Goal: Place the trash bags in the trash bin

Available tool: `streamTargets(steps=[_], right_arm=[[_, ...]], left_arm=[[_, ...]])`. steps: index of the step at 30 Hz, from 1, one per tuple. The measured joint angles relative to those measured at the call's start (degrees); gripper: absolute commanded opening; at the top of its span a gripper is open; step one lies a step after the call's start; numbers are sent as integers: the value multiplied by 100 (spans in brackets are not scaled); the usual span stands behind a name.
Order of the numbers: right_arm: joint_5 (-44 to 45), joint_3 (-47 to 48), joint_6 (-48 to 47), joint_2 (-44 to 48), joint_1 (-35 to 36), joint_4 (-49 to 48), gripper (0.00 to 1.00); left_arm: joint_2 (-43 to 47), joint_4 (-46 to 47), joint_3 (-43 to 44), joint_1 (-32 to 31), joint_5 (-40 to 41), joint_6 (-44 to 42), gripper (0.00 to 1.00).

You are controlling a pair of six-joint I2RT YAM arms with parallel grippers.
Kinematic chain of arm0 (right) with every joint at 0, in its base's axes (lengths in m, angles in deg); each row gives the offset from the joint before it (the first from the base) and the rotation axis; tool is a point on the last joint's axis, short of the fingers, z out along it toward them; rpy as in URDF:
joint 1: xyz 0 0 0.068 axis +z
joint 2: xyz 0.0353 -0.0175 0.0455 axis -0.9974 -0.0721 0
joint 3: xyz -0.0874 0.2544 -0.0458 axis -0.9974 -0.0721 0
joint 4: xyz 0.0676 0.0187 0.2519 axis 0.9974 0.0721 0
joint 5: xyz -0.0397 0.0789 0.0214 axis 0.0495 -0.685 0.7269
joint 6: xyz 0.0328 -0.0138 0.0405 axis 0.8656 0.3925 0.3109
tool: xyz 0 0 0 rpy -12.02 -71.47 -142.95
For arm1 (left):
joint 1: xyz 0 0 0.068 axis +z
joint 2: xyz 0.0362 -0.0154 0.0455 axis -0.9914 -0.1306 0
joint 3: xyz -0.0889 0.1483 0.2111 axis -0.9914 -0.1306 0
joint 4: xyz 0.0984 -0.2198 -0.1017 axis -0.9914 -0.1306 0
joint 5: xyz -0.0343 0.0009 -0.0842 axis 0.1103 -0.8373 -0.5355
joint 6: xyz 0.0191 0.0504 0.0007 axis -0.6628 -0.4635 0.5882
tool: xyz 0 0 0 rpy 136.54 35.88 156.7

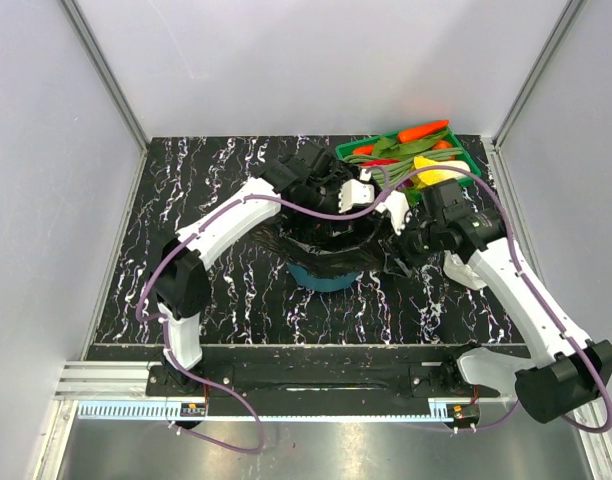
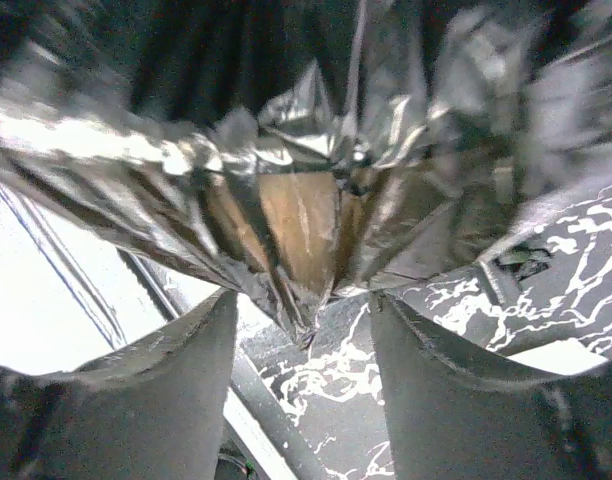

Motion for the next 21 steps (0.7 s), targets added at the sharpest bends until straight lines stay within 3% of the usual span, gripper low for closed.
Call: streamTargets(steps=[3,12,21], right_arm=[[-72,387,-11,111,0,4,80],[-92,1613,-24,177,0,116,80],[713,2752,525,-479,-59,-205,81]], left_arm=[[0,4,-92,79,-59,68,99],[-9,31,-363,269,33,28,99],[-387,-20,-365,254,332,-197,99]])
